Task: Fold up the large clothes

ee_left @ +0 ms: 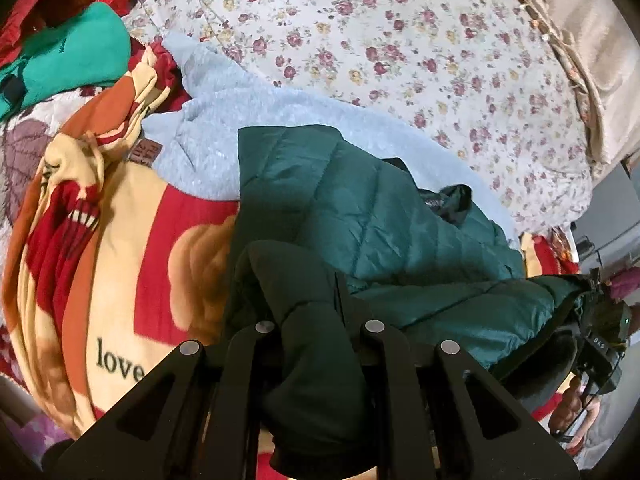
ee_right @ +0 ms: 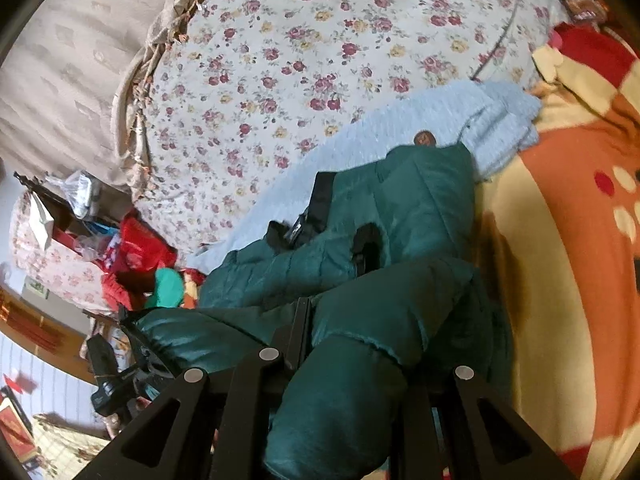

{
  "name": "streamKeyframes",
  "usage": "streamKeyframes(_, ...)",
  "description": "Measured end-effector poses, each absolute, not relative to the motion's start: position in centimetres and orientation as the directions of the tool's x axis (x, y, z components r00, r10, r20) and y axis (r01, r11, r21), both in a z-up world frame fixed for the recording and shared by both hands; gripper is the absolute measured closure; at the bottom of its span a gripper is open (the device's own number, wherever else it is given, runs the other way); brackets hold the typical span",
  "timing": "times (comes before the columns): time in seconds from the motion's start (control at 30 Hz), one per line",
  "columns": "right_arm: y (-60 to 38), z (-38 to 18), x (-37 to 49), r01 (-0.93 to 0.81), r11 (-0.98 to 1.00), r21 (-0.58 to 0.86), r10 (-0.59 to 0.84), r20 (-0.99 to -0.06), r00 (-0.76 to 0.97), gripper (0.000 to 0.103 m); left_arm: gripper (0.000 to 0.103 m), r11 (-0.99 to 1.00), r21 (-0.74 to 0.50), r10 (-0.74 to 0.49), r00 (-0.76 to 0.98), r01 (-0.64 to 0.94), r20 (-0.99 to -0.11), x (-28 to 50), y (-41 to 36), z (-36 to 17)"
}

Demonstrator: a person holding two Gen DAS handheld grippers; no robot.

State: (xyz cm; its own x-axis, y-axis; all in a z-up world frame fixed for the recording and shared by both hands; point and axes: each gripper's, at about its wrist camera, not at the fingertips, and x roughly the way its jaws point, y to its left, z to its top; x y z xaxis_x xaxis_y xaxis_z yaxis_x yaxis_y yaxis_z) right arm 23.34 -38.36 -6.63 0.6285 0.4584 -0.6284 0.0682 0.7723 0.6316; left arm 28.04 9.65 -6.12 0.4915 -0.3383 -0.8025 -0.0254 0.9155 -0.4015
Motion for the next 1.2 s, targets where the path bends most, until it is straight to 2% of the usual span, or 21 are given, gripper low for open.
streamKeyframes(0.27,-37.2,-9.8,28.5,0.114,0.849,0.516,0.353,-0.714,0.604,0.088,0.089,0.916,-0.395,-0.324,0.455,-0.068,-0.829,32.6,9.2,-8.9)
streamKeyframes(0.47,-38.2,-10.7,29.4,0.147,0.815,0.561,0.384,-0.712,0.588,0.087,0.086,0.892,-0.441,-0.36,0.438,-0.096,-0.824,34.0,9.5,-9.4)
streamKeyframes(0.63,-39.0,-9.9,28.1,0.155,0.777,0.611,0.409,-0.676,0.613,0.078,0.075,0.792,-0.603,-0.508,0.451,-0.091,-0.734,33.3,11.9,-8.5)
streamKeyframes(0.73,-39.1,-9.4,27.6,0.171,0.764,0.622,0.404,-0.668,0.624,0.071,0.06,0.702,-0.705,-0.595,0.458,-0.106,-0.661,33.0,13.0,-8.0)
streamKeyframes(0.77,-39.1,-9.2,27.5,0.173,0.766,0.619,0.399,-0.67,0.627,0.069,0.052,0.669,-0.737,-0.623,0.467,-0.097,-0.627,32.7,13.3,-7.7)
streamKeyframes(0.87,-38.8,-8.3,27.0,0.171,0.783,0.598,0.379,-0.676,0.632,0.066,0.037,0.605,-0.791,-0.657,0.504,-0.092,-0.56,32.2,14.0,-6.2)
streamKeyframes(1.0,-38.5,-7.3,26.7,0.161,0.789,0.593,0.374,-0.671,0.64,0.06,0.036,0.569,-0.817,-0.668,0.526,-0.096,-0.527,31.9,14.9,-4.8)
streamKeyframes(1.1,-38.7,-6.7,26.6,0.141,0.759,0.636,0.403,-0.628,0.666,0.043,0.036,0.615,-0.784,-0.64,0.529,-0.084,-0.558,31.4,14.7,-3.9)
streamKeyframes(1.17,-39.1,-6.2,26.4,0.127,0.718,0.684,0.428,-0.579,0.694,0.014,0.036,0.643,-0.762,-0.618,0.54,-0.072,-0.572,31.0,14.5,-3.4)
streamKeyframes(1.2,-39.4,-5.8,26.3,0.124,0.704,0.699,0.429,-0.558,0.71,0.01,0.036,0.647,-0.759,-0.612,0.546,-0.07,-0.572,30.9,14.5,-3.3)
